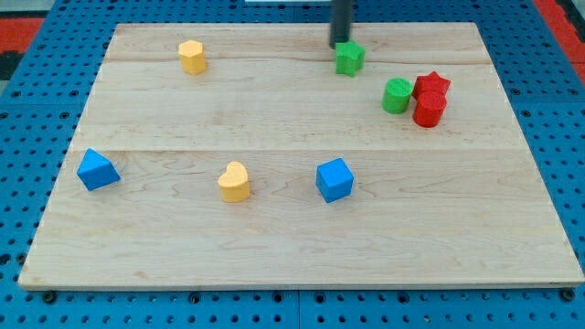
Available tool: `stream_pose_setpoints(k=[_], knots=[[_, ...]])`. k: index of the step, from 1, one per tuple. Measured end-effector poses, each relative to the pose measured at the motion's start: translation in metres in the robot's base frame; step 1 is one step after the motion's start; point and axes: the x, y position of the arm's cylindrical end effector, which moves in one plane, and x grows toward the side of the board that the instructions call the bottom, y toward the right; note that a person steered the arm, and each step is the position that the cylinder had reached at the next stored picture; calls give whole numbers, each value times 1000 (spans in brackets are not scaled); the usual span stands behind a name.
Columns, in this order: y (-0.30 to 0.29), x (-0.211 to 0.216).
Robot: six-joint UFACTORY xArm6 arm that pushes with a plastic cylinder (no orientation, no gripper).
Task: Move green star closer to the green circle
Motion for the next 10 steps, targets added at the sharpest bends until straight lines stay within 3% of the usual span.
stream_pose_setpoints(k=[1,3,6,9,10], knots=[[39,38],[-64,12],[-114,27],[30,48],[36,46]])
